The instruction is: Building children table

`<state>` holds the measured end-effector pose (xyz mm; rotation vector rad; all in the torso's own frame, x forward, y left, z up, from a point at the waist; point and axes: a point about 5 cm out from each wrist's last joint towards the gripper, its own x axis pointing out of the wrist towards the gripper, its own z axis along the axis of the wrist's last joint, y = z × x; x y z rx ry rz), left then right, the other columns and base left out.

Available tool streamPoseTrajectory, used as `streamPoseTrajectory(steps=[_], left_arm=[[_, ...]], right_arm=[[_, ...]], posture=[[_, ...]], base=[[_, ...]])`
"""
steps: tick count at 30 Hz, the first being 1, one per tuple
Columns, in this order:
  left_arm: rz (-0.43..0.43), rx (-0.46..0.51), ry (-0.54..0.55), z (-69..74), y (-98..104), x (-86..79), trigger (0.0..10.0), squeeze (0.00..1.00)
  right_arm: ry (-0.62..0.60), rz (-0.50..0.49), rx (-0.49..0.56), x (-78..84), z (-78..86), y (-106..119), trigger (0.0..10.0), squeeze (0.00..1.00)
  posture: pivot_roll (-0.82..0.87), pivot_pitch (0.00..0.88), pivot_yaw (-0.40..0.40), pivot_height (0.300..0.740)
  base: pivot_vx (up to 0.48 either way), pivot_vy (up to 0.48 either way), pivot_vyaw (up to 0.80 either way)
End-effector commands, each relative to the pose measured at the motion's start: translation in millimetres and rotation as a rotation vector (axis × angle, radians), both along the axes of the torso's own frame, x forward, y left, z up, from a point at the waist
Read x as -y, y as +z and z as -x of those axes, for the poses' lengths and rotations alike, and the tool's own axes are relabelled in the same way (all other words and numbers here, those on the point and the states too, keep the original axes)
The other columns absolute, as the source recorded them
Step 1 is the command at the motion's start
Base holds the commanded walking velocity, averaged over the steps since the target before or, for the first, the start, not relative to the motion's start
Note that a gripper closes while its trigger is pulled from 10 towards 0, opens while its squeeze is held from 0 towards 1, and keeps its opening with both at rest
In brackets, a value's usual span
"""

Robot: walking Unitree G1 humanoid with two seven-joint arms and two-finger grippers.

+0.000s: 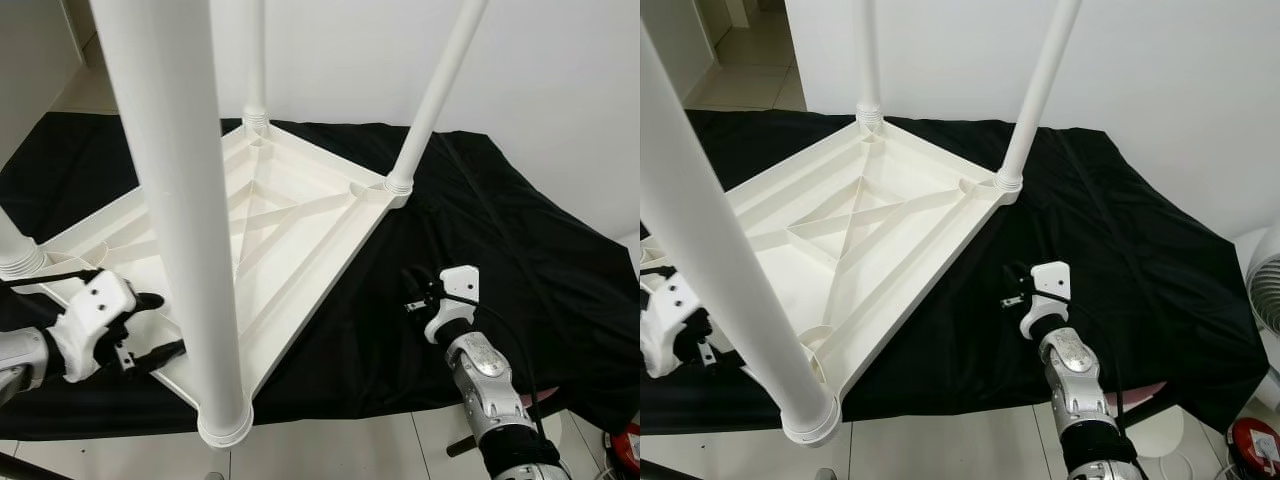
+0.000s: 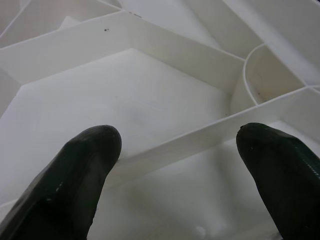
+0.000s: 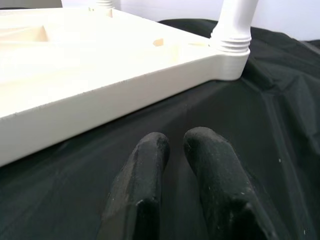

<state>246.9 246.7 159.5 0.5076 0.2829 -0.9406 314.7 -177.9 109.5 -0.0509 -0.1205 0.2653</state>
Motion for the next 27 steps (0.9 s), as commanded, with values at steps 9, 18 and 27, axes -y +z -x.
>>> streamPoseTrajectory(steps=[9, 18, 27], left_arm=[[-0.079, -0.132, -0.211, 0.1, -18.6, 8.4, 10.0, 0.00], [-0.101, -0.053, -0.220, -23.3, -13.7, 14.2, 10.0, 0.00], [-0.140, -0.058, -0.292, -31.6, -18.4, 21.1, 10.0, 0.00]], right_arm=[[0.001, 0.020, -0.016, 2.4, -1.4, -0.8, 10.0, 0.00], [-0.002, 0.026, -0.006, 3.2, -2.1, 1.6, 10.0, 0.00], [-0.022, 0.022, 0.000, 5.0, -0.7, 1.3, 10.0, 0.00]], posture=[[0.13, 0.070, -0.080, 0.740], [0.11, 0.083, -0.059, 0.740], [0.10, 0.086, -0.040, 0.740]], base=[[0.000, 0.000, 0.00], [0.000, 0.000, 0.00], [0.000, 0.000, 0.00]])
